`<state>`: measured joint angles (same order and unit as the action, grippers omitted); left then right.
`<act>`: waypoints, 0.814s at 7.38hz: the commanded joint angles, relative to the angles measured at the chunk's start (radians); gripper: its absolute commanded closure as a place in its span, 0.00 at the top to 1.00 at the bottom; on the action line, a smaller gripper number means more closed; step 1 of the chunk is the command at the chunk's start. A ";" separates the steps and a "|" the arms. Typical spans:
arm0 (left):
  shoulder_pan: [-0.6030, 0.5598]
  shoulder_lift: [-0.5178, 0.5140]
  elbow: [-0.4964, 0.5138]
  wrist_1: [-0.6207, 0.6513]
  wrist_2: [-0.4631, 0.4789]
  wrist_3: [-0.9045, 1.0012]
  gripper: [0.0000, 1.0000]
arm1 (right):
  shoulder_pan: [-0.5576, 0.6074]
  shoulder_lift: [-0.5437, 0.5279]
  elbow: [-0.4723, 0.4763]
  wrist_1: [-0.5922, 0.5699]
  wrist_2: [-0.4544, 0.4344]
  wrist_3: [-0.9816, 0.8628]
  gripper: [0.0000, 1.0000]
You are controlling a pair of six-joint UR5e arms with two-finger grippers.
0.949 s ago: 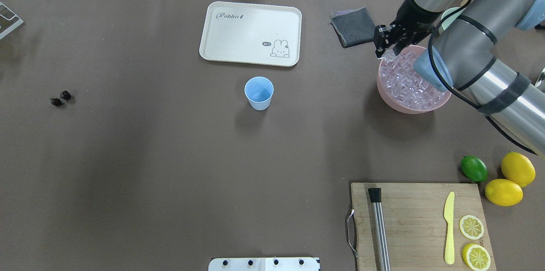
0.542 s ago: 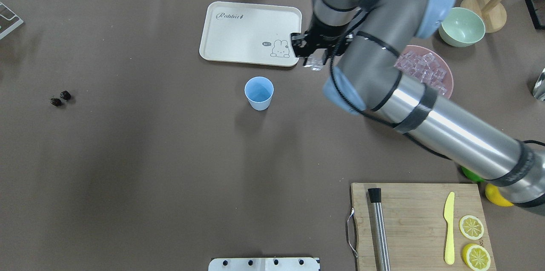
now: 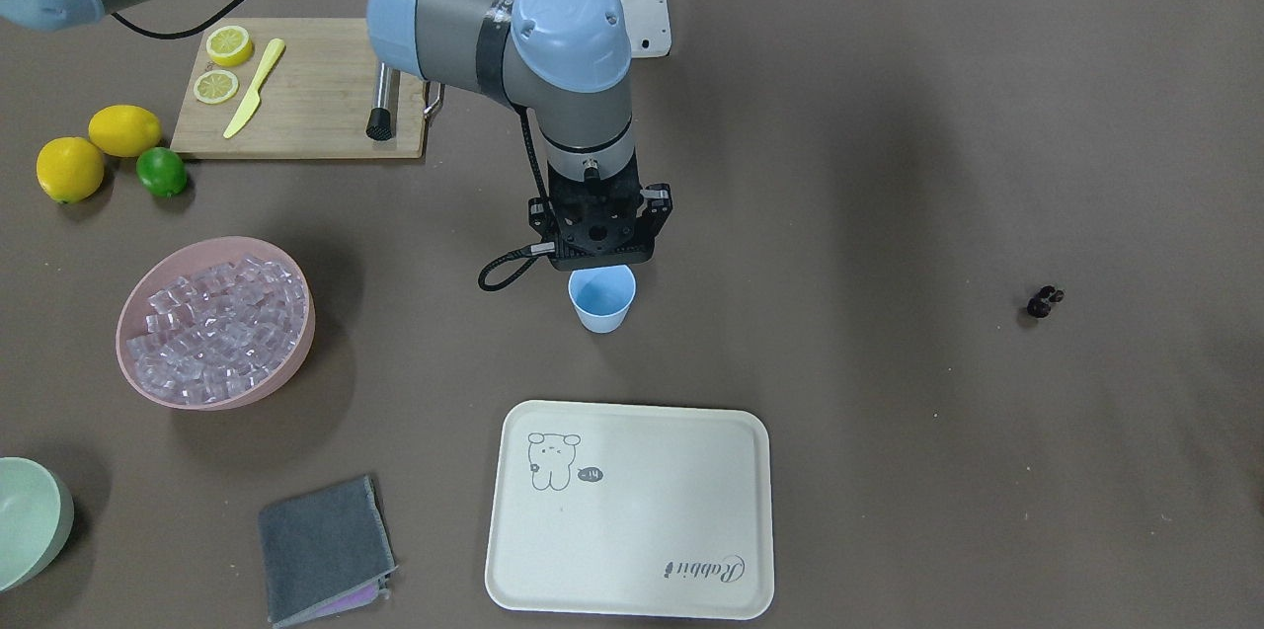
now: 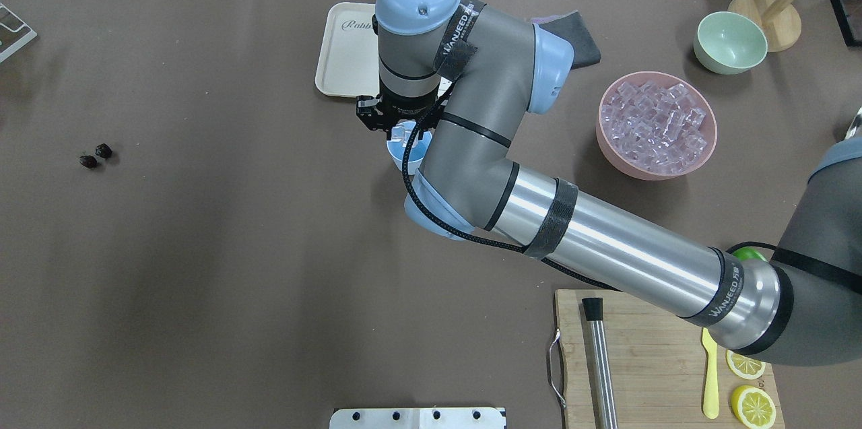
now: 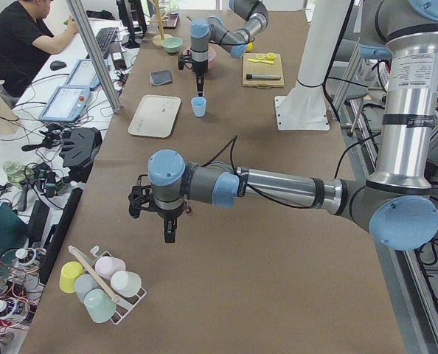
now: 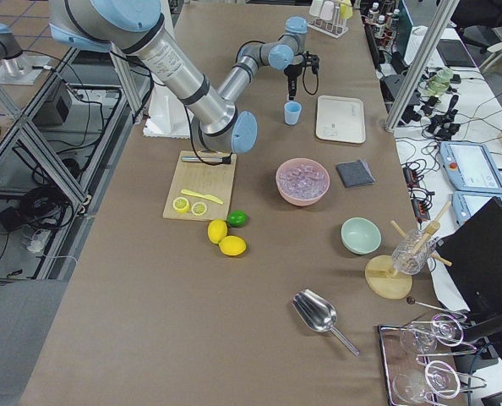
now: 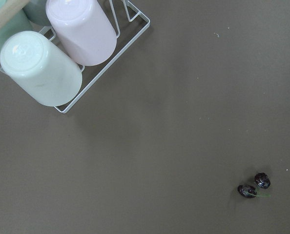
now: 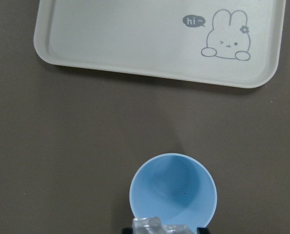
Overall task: Put ice and cherries in cup
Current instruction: 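Open the right gripper above the blue cup to drop the ice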
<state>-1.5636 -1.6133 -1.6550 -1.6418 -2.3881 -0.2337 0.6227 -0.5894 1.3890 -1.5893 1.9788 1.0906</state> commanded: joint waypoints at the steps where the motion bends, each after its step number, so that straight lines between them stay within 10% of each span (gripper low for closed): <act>1: -0.004 0.001 0.011 -0.004 0.000 0.001 0.98 | 0.000 -0.016 -0.005 0.009 -0.008 -0.008 0.24; 2: -0.006 0.000 0.024 -0.006 0.000 0.004 0.98 | 0.000 -0.015 -0.005 0.011 -0.006 -0.006 0.48; 3: -0.006 -0.007 0.036 -0.009 0.000 0.005 0.98 | -0.001 -0.007 -0.002 0.011 -0.006 0.011 0.99; 6: -0.006 -0.014 0.041 -0.010 -0.003 0.005 0.98 | 0.050 -0.029 0.019 0.009 0.024 -0.009 1.00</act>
<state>-1.5692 -1.6269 -1.6125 -1.6514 -2.3897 -0.2287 0.6399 -0.6106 1.3988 -1.5794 1.9830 1.0882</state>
